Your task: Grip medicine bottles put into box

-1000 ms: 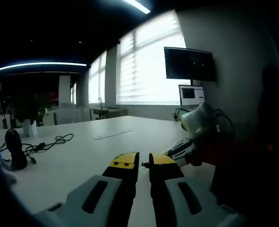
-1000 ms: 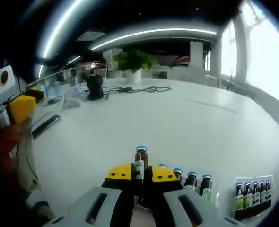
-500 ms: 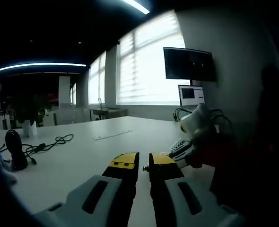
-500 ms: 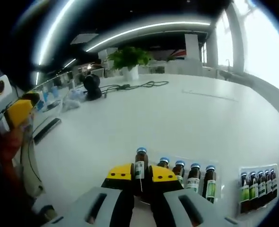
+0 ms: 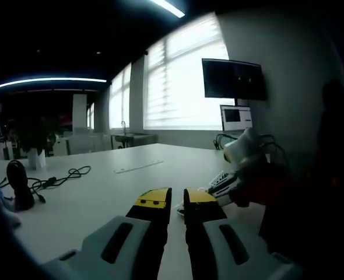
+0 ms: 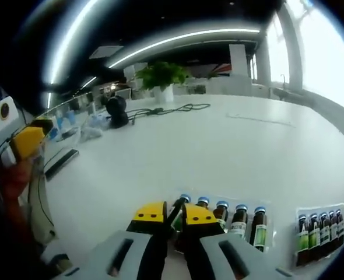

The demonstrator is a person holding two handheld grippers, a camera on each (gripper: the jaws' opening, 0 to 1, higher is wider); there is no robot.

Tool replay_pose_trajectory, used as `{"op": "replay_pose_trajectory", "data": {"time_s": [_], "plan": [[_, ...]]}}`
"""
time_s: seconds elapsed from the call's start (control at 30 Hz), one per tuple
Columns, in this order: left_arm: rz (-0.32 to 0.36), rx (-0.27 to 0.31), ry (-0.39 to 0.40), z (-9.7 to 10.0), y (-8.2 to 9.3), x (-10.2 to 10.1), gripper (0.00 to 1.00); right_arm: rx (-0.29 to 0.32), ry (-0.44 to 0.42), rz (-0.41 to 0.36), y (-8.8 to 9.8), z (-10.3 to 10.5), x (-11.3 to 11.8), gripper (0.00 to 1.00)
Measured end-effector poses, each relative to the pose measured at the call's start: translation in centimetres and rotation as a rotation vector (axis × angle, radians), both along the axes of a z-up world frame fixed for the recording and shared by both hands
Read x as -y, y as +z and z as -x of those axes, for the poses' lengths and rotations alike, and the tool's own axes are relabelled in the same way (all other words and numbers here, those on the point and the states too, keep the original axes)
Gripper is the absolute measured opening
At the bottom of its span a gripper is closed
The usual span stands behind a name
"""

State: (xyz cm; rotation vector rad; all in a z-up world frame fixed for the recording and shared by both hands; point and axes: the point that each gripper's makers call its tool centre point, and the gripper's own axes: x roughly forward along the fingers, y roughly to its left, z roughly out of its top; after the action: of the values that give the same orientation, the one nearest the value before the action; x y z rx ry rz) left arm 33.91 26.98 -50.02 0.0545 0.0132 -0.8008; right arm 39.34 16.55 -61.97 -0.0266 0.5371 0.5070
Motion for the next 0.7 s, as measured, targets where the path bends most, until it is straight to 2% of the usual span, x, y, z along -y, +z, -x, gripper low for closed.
{"op": "replay_pose_trajectory", "data": {"time_s": [0.27,0.33,0.53,0.7], "plan": [[-0.001,0.001,0.001,0.0,0.0,0.0,0.03,-0.007,0.059,-0.002,0.7,1.0,0.1,0.04],[-0.001,0.001,0.002,0.0,0.0,0.0,0.03,-0.017,0.120,0.030,0.3,1.5,-0.1,0.03],[-0.003,-0.001,-0.002,0.0,-0.1,0.1,0.03,-0.037,0.115,0.019,0.2,1.9,0.0,0.01],[-0.004,-0.003,0.001,0.0,-0.2,0.1,0.03,-0.062,0.140,0.080,-0.7,2.2,-0.4,0.00]]}}
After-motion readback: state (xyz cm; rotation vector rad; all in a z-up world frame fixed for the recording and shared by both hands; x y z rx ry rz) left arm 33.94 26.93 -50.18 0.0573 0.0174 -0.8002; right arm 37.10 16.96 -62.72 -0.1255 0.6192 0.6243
